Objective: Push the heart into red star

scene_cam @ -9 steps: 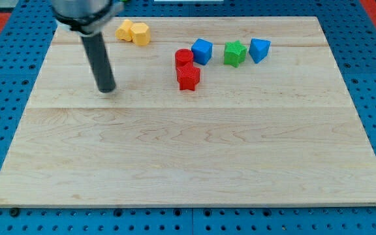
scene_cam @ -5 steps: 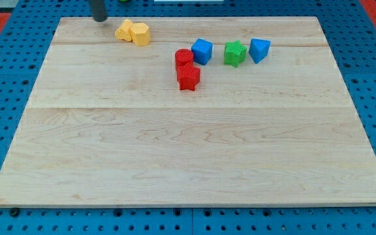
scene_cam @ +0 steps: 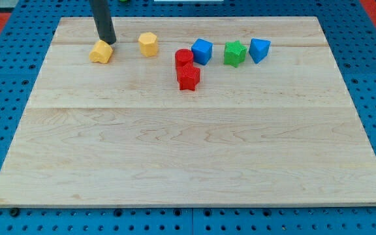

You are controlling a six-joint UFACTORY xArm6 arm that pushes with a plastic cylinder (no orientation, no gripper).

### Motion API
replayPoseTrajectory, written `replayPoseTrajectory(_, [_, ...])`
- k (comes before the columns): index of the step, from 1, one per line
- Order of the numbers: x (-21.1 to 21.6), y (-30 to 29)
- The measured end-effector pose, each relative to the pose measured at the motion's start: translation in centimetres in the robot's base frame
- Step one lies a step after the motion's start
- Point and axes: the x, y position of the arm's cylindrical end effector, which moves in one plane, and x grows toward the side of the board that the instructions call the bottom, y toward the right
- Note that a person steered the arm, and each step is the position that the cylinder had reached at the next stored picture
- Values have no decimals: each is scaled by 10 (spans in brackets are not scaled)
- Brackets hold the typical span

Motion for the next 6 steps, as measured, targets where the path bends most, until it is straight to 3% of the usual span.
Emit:
replayPoseTrajectory(2, [2, -61])
replayPoseTrajectory(3, [34, -60])
replayPoseTrajectory(6, [65, 23])
